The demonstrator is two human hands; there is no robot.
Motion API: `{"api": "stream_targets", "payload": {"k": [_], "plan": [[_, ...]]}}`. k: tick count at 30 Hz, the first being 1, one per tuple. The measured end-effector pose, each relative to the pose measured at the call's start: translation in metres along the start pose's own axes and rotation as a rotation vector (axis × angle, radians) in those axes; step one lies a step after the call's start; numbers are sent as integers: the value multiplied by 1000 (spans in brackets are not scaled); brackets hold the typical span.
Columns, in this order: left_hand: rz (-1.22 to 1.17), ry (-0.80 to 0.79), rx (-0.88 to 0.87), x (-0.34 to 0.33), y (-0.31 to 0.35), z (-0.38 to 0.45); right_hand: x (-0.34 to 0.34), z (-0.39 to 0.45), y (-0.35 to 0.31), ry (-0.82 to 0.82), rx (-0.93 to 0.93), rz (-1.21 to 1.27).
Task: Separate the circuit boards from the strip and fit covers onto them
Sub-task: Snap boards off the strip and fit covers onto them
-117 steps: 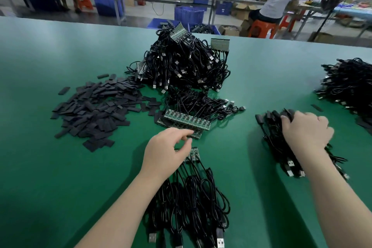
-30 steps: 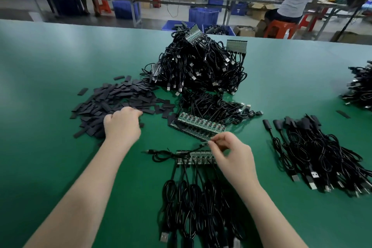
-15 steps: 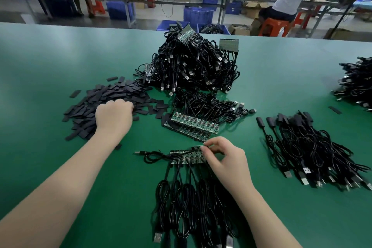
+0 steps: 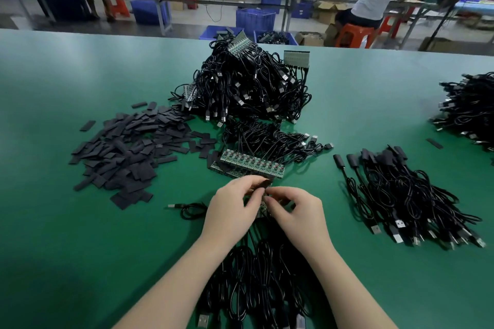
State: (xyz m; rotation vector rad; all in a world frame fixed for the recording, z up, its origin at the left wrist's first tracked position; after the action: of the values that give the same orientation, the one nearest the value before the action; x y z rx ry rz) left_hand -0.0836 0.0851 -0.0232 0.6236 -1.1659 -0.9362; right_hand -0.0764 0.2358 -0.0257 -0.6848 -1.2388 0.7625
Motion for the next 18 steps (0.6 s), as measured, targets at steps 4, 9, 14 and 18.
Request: {"api": "stream_targets", "payload": {"k": [4, 9, 14, 18], "plan": [[-37, -42, 13, 5, -5, -7, -3, -1, -3, 19, 4, 82], [-7, -84, 11, 4, -3, -6, -2, -2, -2, 61, -31, 172], [54, -130, -9, 2, -1, -7, 2, 1, 1, 81, -72, 162], [76, -124, 4, 1, -1, -7, 4, 1, 1, 52, -54, 106]]}}
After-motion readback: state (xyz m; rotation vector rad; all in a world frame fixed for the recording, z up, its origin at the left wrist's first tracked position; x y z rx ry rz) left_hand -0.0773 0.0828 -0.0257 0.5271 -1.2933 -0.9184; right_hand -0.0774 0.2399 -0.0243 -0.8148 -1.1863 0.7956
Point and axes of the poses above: each hand's wrist, its own z-axis towards the middle knuckle, its own x-axis out of the back of the hand, y = z × x, the point moved 1 cm from there along z, towards the middle knuckle, and after that the axes turned 3 degrees about -x, right-handed, at the moved point
